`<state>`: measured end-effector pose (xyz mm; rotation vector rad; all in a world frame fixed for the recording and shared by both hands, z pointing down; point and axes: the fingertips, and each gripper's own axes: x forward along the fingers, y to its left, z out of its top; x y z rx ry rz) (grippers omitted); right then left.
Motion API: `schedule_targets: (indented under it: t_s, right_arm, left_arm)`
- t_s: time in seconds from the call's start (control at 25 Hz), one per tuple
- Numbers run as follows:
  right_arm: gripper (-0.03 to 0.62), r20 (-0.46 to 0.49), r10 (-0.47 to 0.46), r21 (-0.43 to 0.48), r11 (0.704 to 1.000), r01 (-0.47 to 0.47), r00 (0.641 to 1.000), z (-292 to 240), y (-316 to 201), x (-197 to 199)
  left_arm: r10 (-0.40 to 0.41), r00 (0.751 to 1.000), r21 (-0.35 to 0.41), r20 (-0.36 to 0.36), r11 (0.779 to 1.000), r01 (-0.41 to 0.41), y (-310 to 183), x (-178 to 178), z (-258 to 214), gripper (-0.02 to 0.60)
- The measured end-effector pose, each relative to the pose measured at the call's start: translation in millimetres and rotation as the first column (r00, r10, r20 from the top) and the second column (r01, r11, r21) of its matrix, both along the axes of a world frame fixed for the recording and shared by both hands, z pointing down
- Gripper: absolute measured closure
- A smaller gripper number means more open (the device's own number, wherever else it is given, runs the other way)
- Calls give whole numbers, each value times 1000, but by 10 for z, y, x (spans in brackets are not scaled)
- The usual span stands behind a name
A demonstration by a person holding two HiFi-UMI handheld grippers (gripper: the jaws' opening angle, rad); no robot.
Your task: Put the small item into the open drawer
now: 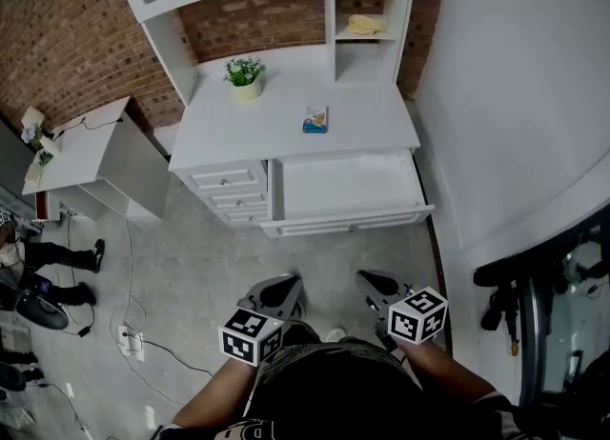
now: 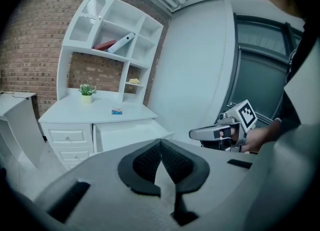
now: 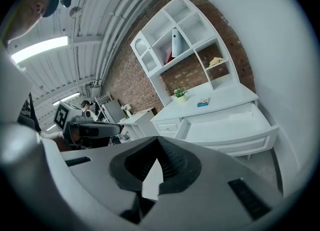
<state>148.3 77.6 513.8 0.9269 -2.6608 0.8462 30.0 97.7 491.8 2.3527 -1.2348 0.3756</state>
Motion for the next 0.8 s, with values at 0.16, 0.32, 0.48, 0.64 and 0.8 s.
schedule_targets:
  t_s: [0.16, 0.32, 0.48, 0.64, 0.8]
  right_arm:
    - [589, -7, 8, 0, 1000, -8, 1000, 29, -160, -51]
    - [589, -17, 12, 5, 1000, -12, 1000, 44, -350, -106]
    - [589, -26, 19, -6, 1000, -19, 999, 81, -593, -194]
    - [589, -38, 25, -17, 1000, -26, 999, 103, -882, -370]
    - [589, -52, 39, -24, 999, -40, 998, 87, -1212, -549]
  left_arm:
    - [6, 1000, 4, -4, 1000, -6, -192, -54, 19, 566]
    - [10, 1000, 6, -13, 1000, -10, -413, -114, 41, 566]
    - [19, 1000, 2, -17, 1000, -19, -665, -191, 63, 566]
    - [31, 999, -5, -13, 1000, -31, -964, -355, 85, 566]
    - [48, 999, -11, -23, 999, -48, -1311, -513, 61, 566]
